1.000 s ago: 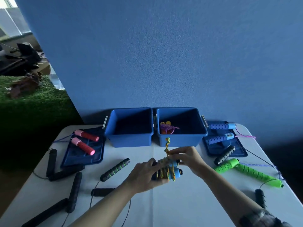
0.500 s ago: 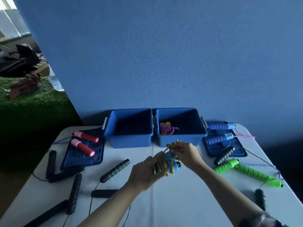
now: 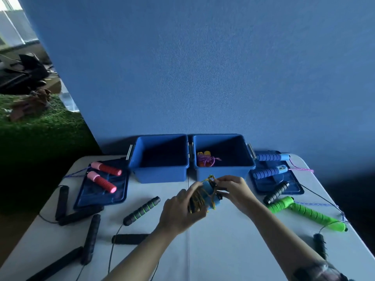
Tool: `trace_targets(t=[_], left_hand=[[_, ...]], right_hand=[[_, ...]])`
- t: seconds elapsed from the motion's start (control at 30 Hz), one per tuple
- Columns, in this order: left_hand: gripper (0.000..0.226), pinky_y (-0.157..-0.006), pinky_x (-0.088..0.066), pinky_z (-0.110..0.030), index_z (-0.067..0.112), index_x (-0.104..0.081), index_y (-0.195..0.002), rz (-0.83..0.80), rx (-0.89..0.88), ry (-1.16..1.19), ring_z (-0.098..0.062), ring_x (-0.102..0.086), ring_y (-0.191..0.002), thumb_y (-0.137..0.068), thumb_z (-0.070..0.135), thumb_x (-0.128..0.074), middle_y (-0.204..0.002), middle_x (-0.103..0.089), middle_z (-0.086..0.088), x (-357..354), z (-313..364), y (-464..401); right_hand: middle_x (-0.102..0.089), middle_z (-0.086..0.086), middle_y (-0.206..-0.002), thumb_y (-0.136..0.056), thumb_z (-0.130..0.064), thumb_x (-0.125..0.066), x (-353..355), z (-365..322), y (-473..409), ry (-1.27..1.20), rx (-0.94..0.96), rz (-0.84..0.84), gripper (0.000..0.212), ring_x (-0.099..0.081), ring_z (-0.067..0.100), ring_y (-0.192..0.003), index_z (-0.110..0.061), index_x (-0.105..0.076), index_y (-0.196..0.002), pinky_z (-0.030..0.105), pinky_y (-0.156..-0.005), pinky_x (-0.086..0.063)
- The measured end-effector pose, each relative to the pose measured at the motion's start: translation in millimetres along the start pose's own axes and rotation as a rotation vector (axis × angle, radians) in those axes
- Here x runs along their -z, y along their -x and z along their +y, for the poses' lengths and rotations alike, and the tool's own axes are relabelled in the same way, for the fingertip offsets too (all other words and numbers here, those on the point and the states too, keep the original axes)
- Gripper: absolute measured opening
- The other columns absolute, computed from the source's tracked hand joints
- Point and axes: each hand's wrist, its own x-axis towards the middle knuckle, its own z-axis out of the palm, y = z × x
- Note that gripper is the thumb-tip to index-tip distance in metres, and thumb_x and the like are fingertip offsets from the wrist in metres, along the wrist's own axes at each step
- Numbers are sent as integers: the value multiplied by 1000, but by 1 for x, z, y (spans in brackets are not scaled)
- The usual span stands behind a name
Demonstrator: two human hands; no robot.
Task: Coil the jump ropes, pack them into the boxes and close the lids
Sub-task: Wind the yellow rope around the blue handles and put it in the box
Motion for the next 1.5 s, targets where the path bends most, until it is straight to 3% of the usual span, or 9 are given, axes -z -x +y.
trace_targets(t=[0.17, 0.3, 0.53, 0.67, 0.83, 0.97, 1.1, 1.23, 1.5], left_hand=[[66, -83, -48, -31, 48, -26, -131, -10, -1, 57, -10, -59, -94, -72, 70, -46, -107, -60, 11, 1, -3, -3], [59, -75, -48, -27, 45, -31, -124, -19, -25, 79, -6, -59, -84, -74, 68, -52, -98, -59, 13, 1, -4, -4], [64, -76, -50, -29, 45, -29, -129, -30, 26, 85, -7, -58, -90, -76, 81, -37, -105, -59, 14, -1, -10, -12], [67, -80, -50, -34, 50, -24, -135, -45, 49, 41, -9, -57, -96, -77, 83, -32, -107, -57, 11, -3, -9, -13], [76, -84, -49, -36, 51, -23, -139, -56, 135, 70, -12, -57, -102, -73, 89, -21, -111, -56, 8, -6, -11, -13], [83, -81, -48, -29, 42, -28, -141, -29, 184, 116, -8, -56, -98, -73, 88, -17, -110, -58, 8, -7, -5, -12], [75, -89, -48, -38, 47, -30, -136, -20, 235, 206, -10, -58, -104, -75, 88, -22, -115, -60, 12, -10, 0, -10], [63, -90, -48, -41, 49, -30, -134, -2, 310, 233, -15, -60, -106, -78, 79, -28, -115, -63, 11, -6, 11, -17], [49, -82, -50, -42, 44, -31, -127, -12, 342, 285, -21, -61, -93, -79, 54, -27, -102, -64, 4, -4, 19, -22]], right_hand=[[-64, 16, -74, -86, 6, -57, 0, -3, -1, -145, -174, -18, 4, -61, 24, -71, 5, -61, -86, 33, -61, -49], [-64, 11, -65, -87, 9, -51, -3, 2, 1, -218, -249, 24, 14, -56, 19, -65, 0, -59, -79, 29, -56, -46], [-67, 11, -76, -85, 6, -57, -5, 3, 9, -121, -5, 30, 17, -63, 18, -72, -4, -70, -85, 27, -58, -51], [-68, 15, -80, -83, 0, -60, -11, 8, 9, 79, 77, 76, 17, -63, 22, -77, -9, -73, -79, 38, -74, -55], [-67, 15, -95, -88, -11, -60, -12, 9, 9, 166, -18, -28, 12, -59, 20, -89, -10, -71, -84, 43, -87, -50], [-65, 15, -94, -88, -10, -62, -10, 2, 12, 151, -50, -77, 9, -56, 20, -91, -7, -70, -85, 47, -91, -47], [-64, 13, -94, -88, -8, -63, -5, 1, 15, 81, -93, -173, 9, -57, 21, -94, -3, -68, -92, 50, -95, -45], [-63, 9, -87, -83, -8, -67, -8, 0, 12, 65, 5, -59, 10, -57, 21, -86, -9, -61, -91, 42, -80, -47], [-67, -1, -65, -77, -8, -71, -14, -6, 17, 271, 236, 132, 5, -56, 4, -59, -9, -74, -74, 19, -60, -45]])
